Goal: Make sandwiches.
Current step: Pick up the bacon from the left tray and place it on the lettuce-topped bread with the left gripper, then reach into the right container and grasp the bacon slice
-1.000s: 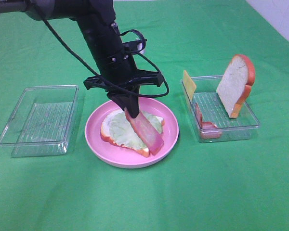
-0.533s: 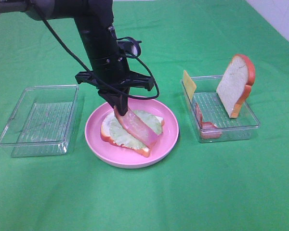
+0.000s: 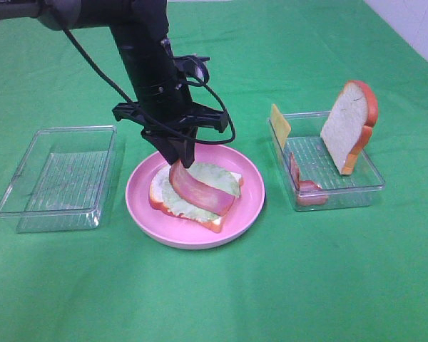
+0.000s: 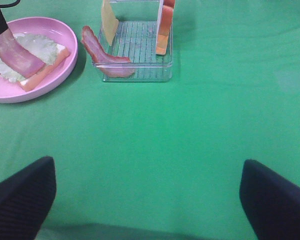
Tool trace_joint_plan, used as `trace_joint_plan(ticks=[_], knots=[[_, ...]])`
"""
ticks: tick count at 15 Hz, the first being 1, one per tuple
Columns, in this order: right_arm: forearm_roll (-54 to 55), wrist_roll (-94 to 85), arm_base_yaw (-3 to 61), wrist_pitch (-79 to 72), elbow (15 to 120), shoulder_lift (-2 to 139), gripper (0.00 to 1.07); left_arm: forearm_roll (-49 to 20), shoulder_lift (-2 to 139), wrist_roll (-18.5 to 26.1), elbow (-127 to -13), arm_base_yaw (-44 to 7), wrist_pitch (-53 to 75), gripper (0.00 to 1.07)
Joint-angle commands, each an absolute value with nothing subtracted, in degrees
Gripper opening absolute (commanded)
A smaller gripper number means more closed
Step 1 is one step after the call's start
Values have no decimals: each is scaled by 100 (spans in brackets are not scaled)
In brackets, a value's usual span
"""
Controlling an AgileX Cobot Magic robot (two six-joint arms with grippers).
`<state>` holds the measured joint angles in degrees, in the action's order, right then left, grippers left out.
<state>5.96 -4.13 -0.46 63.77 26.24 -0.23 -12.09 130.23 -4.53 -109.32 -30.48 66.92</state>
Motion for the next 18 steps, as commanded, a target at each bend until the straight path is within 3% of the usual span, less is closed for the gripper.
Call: trace_joint_plan(ticks=[1,2,8,12,18], knots=[[579,-413,-69,6320,2595,-201,95,-1049,13023,-602,-10955,-3060,6698,93],[579,-413,-69,6320,2595,-201,95,-945,13018,-699,-10955,-3060,6709,101],[579,-413,-69,6320,2595,-201,95,-476,12972,-837,-11614,-3060,7580,101],[579,-413,-69,6320,2595,-201,95,-143,12130,-831,-11671,-2985,7569,101],[579,-413,-69,6320,2595,-201,95,52,10451,-796,-10577,-2040,7569,101]])
